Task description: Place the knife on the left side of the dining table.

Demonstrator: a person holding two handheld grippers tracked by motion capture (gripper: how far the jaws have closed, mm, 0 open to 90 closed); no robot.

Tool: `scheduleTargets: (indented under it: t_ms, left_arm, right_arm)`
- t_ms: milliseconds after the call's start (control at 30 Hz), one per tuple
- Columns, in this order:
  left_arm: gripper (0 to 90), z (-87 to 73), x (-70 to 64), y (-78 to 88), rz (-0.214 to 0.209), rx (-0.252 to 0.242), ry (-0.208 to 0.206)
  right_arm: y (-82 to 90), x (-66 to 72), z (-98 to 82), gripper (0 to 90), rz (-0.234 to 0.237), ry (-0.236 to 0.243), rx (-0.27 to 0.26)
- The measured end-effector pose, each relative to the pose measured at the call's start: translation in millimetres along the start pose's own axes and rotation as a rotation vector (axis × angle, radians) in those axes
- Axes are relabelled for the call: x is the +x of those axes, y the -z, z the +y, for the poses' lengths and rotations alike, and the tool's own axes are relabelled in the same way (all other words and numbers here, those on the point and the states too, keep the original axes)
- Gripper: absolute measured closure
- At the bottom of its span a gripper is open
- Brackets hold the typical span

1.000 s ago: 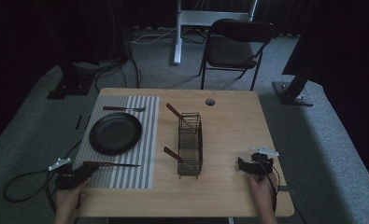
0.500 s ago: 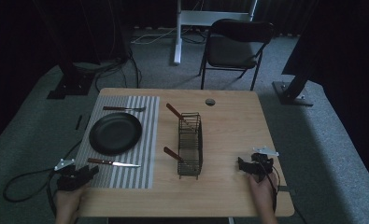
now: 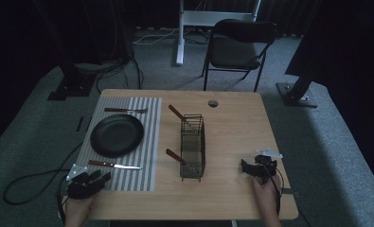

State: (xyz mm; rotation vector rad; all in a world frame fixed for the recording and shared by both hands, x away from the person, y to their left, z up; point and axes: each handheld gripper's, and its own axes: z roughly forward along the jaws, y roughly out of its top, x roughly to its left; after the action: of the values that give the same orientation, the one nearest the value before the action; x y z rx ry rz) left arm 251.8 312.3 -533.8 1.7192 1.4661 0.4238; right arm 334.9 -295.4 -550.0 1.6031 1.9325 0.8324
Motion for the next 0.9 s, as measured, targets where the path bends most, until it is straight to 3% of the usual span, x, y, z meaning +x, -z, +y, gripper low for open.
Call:
scheduleTargets:
  t_ms: [100, 167, 233, 433, 900]
  left_arm:
    - [46.0, -1.1, -4.1, -3.3, -0.001, 0.014, -0.008]
    - [44.0, -0.4, -11.5, -6.6, -0.028, 0.013, -0.019]
    - [44.0, 2.3, -24.0, -10.7, -0.051, 0.025, -0.068]
    - [44.0, 5.4, -41.0, -24.3, -0.089, 0.051, -0.092]
    - [43.8, 13.0, -52.3, -50.2, -0.068, 0.087, -0.139]
  right_arm:
    - [0.0, 0.0, 0.0, 12.0, 0.000, 0.000, 0.000]
    - [0.0, 0.0, 0.0, 12.0, 0.000, 0.000, 0.000]
    - [0.0, 0.0, 0.0, 12.0, 0.000, 0.000, 0.000]
    - [0.0, 0.0, 0.0, 12.0, 0.000, 0.000, 0.000]
    - [0.0, 0.0, 0.0, 12.0, 0.000, 0.000, 0.000]
